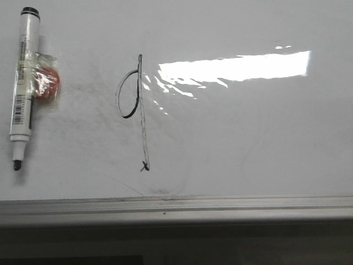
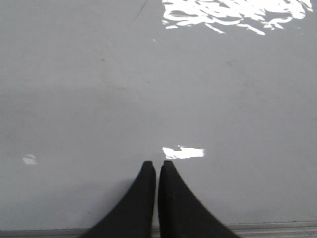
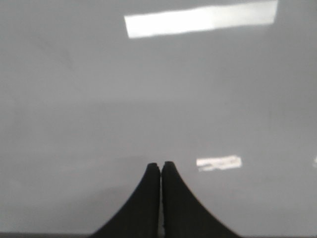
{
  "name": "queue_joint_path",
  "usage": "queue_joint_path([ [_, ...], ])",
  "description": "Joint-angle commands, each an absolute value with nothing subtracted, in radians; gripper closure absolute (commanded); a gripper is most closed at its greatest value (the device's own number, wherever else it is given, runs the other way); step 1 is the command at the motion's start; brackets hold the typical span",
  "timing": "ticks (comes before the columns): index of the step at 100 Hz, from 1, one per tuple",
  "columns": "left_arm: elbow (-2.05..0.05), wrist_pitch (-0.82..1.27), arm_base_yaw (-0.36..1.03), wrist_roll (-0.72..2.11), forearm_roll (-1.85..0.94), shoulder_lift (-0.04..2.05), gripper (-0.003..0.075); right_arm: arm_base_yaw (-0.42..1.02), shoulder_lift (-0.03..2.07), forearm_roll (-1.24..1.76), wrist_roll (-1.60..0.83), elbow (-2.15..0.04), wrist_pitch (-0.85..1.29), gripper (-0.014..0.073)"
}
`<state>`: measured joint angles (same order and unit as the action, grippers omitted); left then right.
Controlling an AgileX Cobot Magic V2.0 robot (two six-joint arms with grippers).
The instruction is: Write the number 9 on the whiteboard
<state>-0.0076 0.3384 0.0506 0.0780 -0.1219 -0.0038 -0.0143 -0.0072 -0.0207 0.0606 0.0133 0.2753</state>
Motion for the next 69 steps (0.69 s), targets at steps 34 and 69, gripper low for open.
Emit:
queue_joint_path([
  [34, 0.034, 0.284, 0.048, 0.079, -0.126, -0.032, 0.0741, -0.026, -0.032, -0.035, 0.052, 0.023, 0.304, 0.0657],
  [69, 0.034, 0.284, 0.048, 0.079, -0.126, -0.032, 0.0741, -0.026, -0.032, -0.035, 0.052, 0.023, 0.302, 0.0657],
])
